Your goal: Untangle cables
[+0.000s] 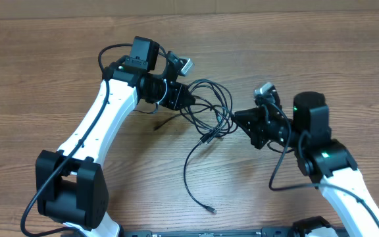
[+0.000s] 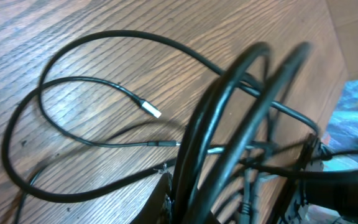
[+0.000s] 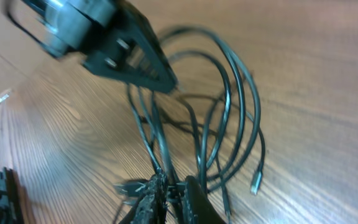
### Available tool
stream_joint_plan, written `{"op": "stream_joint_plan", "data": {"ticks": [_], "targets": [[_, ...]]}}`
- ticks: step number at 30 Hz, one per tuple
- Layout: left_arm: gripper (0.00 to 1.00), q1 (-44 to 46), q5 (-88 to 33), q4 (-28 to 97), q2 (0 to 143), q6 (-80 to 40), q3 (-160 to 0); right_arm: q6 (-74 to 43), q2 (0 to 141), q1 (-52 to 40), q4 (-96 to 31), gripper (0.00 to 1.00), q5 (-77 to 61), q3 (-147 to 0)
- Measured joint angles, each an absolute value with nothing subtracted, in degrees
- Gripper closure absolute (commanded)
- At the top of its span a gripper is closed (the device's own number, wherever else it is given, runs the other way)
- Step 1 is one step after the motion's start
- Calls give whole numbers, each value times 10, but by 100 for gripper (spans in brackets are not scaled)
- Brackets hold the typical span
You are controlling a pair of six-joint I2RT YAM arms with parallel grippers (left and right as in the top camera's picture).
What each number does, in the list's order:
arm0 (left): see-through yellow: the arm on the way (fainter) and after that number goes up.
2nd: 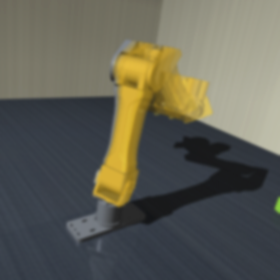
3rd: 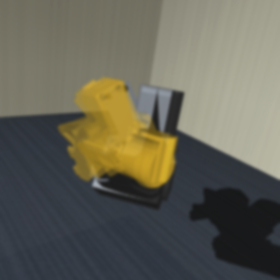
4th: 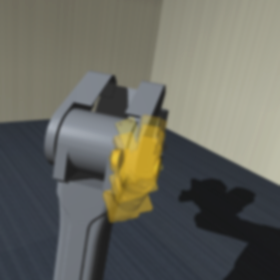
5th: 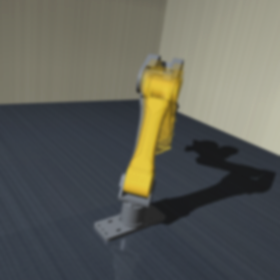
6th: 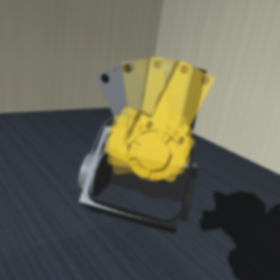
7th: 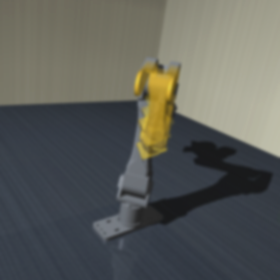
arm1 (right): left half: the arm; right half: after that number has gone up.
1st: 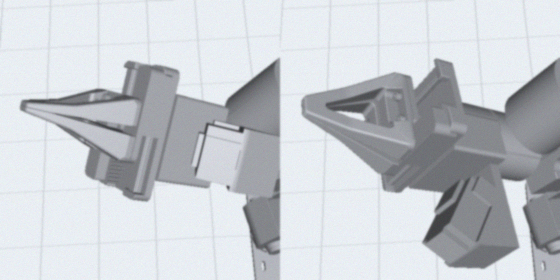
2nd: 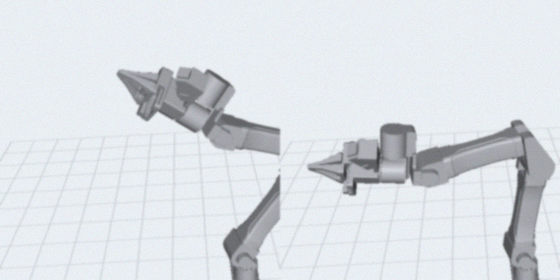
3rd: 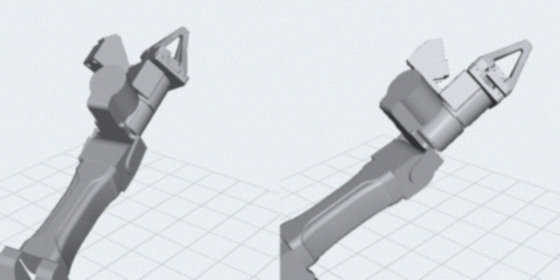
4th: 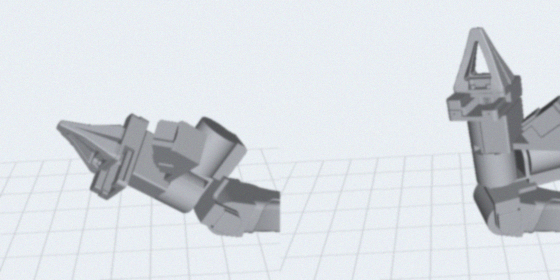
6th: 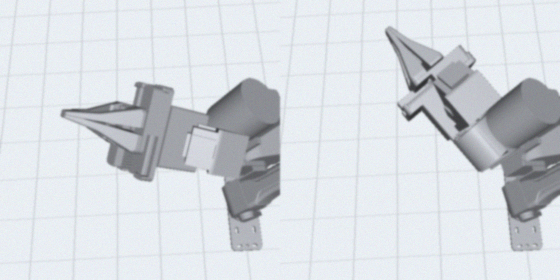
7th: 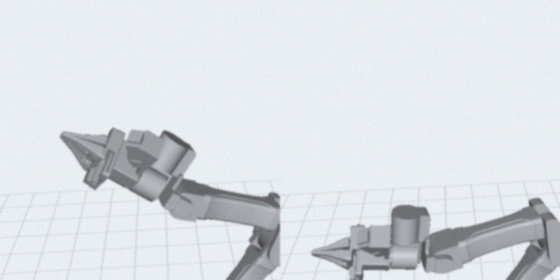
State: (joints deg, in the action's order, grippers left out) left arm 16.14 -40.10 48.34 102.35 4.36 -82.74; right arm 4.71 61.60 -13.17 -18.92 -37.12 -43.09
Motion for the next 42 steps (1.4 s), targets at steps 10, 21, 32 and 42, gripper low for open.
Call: {"op": "stream_joint_plan", "data": {"ticks": [10,21,32,42], "targets": [[96,161,-363,484,1023,32,-827,21,488,-131,-191,90,-376,-431],[96,162,-372,498,1023,53,-827,15,488,-132,-268,22,-362,-431],[96,216,-414,526,1023,137,-827,144,578,-146,-331,21,-325,-431],[96,224,-435,532,1023,120,-827,209,638,-206,-334,12,-167,-431]]}}
